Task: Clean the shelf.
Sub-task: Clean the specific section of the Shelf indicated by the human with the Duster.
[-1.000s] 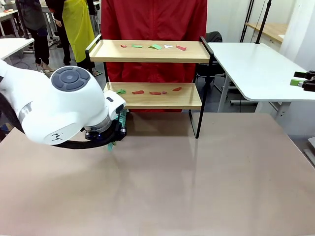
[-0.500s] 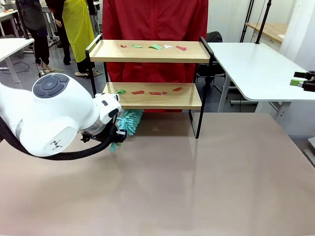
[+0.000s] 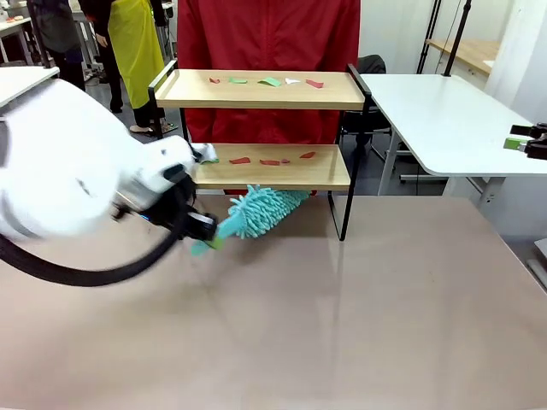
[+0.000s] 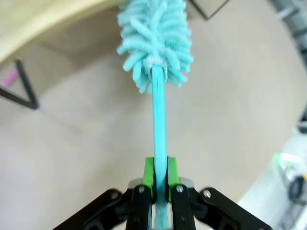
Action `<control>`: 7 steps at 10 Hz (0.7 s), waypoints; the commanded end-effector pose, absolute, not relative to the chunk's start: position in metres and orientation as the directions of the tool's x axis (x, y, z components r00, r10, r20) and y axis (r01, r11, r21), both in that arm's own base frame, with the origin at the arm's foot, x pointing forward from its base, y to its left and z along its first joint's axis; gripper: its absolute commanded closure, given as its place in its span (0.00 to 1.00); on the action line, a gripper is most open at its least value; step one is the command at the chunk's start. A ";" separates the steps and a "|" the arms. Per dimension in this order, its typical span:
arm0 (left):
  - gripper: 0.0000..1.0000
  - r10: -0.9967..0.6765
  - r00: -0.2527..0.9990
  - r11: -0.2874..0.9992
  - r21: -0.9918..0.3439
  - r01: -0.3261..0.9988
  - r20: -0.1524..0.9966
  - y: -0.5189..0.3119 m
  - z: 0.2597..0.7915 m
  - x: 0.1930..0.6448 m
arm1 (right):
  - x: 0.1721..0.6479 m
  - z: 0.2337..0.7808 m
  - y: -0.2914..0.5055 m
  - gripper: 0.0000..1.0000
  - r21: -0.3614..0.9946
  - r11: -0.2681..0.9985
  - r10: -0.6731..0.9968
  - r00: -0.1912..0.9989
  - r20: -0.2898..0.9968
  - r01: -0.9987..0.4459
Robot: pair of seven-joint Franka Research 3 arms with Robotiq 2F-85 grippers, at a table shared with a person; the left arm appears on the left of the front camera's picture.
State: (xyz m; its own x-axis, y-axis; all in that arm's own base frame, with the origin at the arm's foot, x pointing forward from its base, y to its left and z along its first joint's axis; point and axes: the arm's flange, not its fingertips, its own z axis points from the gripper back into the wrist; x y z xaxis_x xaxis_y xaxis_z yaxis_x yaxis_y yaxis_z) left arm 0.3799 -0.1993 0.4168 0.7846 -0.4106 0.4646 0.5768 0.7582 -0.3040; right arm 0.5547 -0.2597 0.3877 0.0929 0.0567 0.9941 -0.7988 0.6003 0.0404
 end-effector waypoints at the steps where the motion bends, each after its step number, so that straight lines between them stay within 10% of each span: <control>1: 0.87 -0.508 0.752 0.701 -0.306 0.645 0.421 -0.143 0.411 0.402 | 0.555 0.390 -0.258 0.00 0.038 0.600 0.058 0.090 0.994 -0.799; 7: 0.87 -0.736 0.556 0.405 -0.407 0.819 0.386 -0.095 0.446 0.415 | 0.555 0.390 -0.258 0.00 0.038 0.600 0.058 0.090 0.994 -0.799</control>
State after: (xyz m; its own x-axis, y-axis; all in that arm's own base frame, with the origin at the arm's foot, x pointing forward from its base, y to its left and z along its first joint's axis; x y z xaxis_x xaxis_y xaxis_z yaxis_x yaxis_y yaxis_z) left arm 0.4034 -0.1073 0.4351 0.5427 -0.7258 0.4228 0.8357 0.4160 -0.3585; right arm 0.5548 -0.2596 0.3876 0.0929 0.0566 0.9941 -0.7989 0.6001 0.0405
